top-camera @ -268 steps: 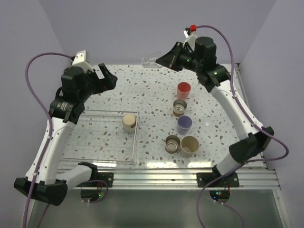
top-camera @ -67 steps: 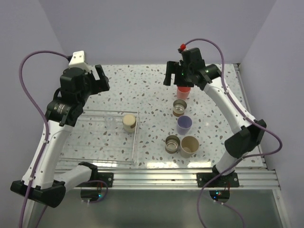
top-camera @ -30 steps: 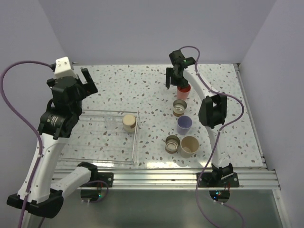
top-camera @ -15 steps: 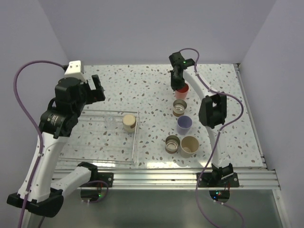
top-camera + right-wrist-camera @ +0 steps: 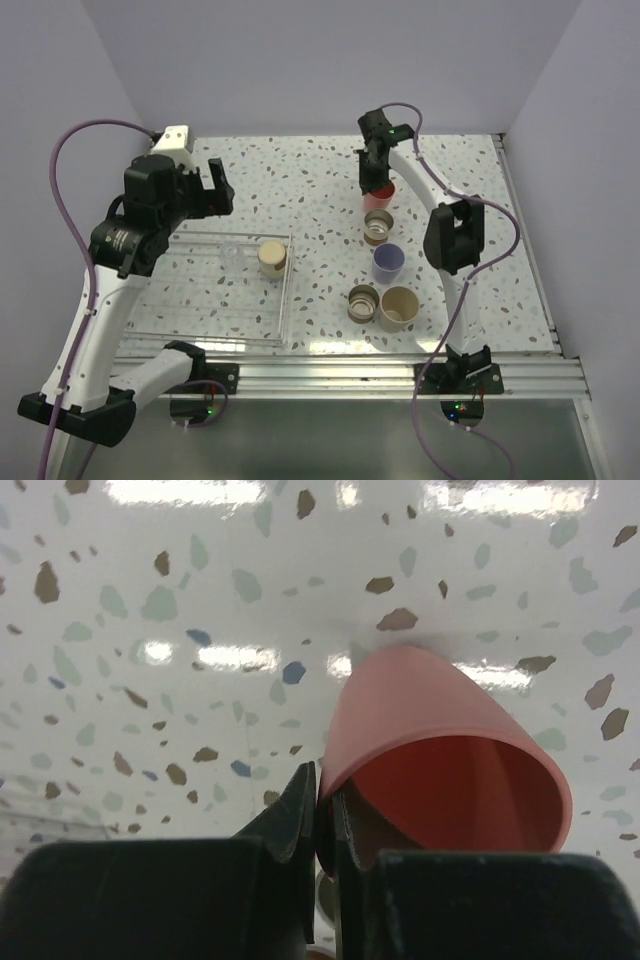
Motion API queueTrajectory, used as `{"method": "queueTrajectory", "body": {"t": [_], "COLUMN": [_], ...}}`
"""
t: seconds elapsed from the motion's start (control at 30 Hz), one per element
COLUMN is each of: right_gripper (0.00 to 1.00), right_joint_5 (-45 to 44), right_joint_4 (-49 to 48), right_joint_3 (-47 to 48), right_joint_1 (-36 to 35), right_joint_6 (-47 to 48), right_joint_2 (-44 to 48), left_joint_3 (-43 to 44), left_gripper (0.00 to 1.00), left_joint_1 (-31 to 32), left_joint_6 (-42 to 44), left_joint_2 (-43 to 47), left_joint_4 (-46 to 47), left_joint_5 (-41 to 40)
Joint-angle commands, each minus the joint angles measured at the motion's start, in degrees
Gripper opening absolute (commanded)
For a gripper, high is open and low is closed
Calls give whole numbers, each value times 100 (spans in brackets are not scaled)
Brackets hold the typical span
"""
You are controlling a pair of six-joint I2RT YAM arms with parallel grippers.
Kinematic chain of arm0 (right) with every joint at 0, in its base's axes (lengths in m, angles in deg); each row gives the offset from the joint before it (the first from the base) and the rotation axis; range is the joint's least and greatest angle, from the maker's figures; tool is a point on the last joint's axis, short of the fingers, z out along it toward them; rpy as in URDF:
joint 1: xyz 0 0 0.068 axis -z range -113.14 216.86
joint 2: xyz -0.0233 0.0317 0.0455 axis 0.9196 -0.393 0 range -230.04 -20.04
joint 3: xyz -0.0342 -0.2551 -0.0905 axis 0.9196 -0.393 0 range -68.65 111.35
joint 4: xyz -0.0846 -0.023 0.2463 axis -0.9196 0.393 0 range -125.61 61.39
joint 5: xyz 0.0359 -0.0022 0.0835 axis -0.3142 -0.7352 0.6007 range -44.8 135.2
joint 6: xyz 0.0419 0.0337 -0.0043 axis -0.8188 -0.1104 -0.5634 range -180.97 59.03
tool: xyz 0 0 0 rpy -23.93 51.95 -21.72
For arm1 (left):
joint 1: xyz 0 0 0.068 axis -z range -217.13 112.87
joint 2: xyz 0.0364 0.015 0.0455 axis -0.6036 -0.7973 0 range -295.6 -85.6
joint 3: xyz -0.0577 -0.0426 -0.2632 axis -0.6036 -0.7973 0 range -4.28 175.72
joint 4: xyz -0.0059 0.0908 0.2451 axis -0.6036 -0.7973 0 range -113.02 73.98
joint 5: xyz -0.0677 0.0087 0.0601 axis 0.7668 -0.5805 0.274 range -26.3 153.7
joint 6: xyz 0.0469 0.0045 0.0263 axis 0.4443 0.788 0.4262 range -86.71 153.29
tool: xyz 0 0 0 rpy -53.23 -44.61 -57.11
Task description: Load the cups into the dish rack
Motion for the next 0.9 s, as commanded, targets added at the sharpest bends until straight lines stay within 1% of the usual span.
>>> {"method": "queueTrajectory", "body": {"t": [0.0,0.13,0.17,0.2,0.27,0.33,0.37,0.4,0.47,0.53,0.63,0.73,0.77,0.83,0.87], "right_gripper": [0,0,0,0,0,0,0,0,0,0,0,0,0,0,0], "right_joint_5": [770,1342,1396,1475,1975,2265,2588,2740,3249,3522,3927,4313,4419,4656,4727], "right_joint_4": [-195,-231,-240,-335,-494,-801,-968,-1195,-1355,-1654,-1997,-2409,-2532,-2998,-3330], "right_joint_3": [-234,-568,-760,-910,-1383,-1675,-2007,-2141,-2379,-2589,-2801,-2942,-2977,-3108,-3170], "right_joint_1": [-78,-140,-157,-166,-166,-175,-201,-219,-245,-307,-369,-474,-570,-667,-720], "right_joint_6": [-30,31,49,49,-21,-152,-249,-389,-670,-829,-1189,-1681,-1917,-2182,-2462], "right_joint_2": [1064,1714,1863,2248,2619,3241,3480,3821,4122,4499,4817,4923,4976,5037,5081], "left_joint_3": [96,491,570,710,781,799,791,791,799,913,1089,1002,914,616,493], "left_gripper": [100,100,100,100,100,100,100,100,100,100,100,100,100,100,100], "left_joint_1": [7,-1,7,7,7,7,7,7,7,-1,8,7,7,7,7], "left_joint_6": [-62,-300,-335,-353,-379,-379,-397,-493,-668,-792,-941,-1301,-1581,-1933,-2231], "left_joint_2": [-151,-458,-580,-642,-739,-766,-766,-766,-731,-740,-696,-600,-556,-381,-292], "left_joint_4": [211,-60,-122,-158,-237,-220,-193,-124,-18,18,70,184,220,342,447], "left_joint_5": [772,598,597,614,711,790,929,1044,1159,1194,1413,1625,1668,1800,1888]}}
